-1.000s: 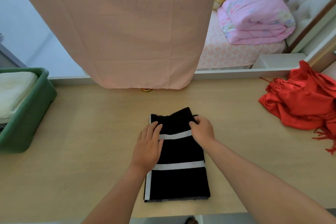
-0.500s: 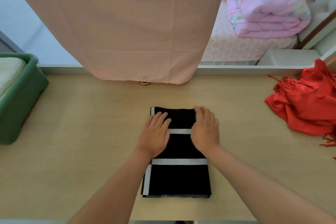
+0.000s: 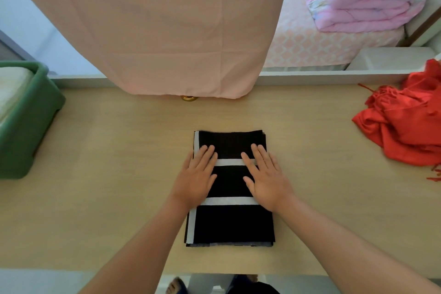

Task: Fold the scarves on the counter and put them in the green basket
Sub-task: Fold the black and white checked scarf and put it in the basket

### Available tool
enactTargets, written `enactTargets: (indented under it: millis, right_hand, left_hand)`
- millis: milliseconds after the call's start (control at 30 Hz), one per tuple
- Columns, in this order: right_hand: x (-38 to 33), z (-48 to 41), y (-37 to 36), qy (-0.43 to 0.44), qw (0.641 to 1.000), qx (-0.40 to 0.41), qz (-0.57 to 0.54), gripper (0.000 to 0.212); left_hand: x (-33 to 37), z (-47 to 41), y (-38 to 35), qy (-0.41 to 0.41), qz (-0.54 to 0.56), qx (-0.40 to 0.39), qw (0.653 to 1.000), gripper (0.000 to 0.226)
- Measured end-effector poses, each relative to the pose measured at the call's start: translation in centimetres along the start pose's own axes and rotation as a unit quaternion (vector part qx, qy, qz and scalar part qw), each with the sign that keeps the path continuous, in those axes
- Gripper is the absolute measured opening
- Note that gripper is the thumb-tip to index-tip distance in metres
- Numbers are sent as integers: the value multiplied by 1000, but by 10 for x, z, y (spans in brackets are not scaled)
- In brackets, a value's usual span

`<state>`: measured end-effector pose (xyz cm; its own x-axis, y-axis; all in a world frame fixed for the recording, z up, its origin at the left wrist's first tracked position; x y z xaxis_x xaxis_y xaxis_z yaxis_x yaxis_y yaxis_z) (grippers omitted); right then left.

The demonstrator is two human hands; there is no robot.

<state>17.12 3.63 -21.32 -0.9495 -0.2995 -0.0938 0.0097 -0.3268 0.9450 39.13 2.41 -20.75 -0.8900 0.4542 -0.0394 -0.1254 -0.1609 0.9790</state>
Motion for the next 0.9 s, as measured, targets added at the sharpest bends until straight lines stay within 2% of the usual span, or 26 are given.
enactTargets:
  millis: [133,233,367,467,567,633,700,733,833,900]
  right_hand:
    - [-28,22,8,1,999,36,-17,63]
    - [-60,49,-4,49,997,31,-56,64]
    - [-70,74,-28,75,997,3,-18,70]
    - [-66,78,-26,50,999,-17,-3,70]
    - [-70,88,-21,44,997,-56,-10,76]
    - [-76,101,-18,52,996,-78,-3,85]
    - [-84,112,-18,57,995,-86,-2,89]
    - [-88,117,-20,54,995,-89,-9,86]
    - [-101,130,-18,38,995,-93,-25,76]
    - [-111,137,-14,29,994,-101,-13,79]
  left_hand:
    - [16,39,-2,-84,34,-23,996,63]
    - [12,58,-4,-59,45,-35,997,67]
    - [1,68,-5,-28,38,-41,998,67]
    - [-5,75,3,-57,23,-18,998,56]
    - [-1,97,15,-131,57,12,990,39]
    - [3,117,19,-152,85,-2,985,49]
    - [3,133,14,-135,98,-42,985,78]
    - [3,140,10,-131,96,-57,985,85]
    - [-1,151,1,-138,88,-64,984,77]
    - [-3,154,1,-148,76,-64,984,72]
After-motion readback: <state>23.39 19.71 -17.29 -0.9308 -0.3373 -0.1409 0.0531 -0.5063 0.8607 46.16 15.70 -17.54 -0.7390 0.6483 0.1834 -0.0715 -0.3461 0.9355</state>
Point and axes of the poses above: each hand's wrist, its own z-axis away from the middle knuckle, its own y-axis out of the back of the hand, x = y × z, the point moved 4 cm from there along -z, towards the middle knuckle, and after that the axes turned 7 degrees about -x, right-handed, at the moved point
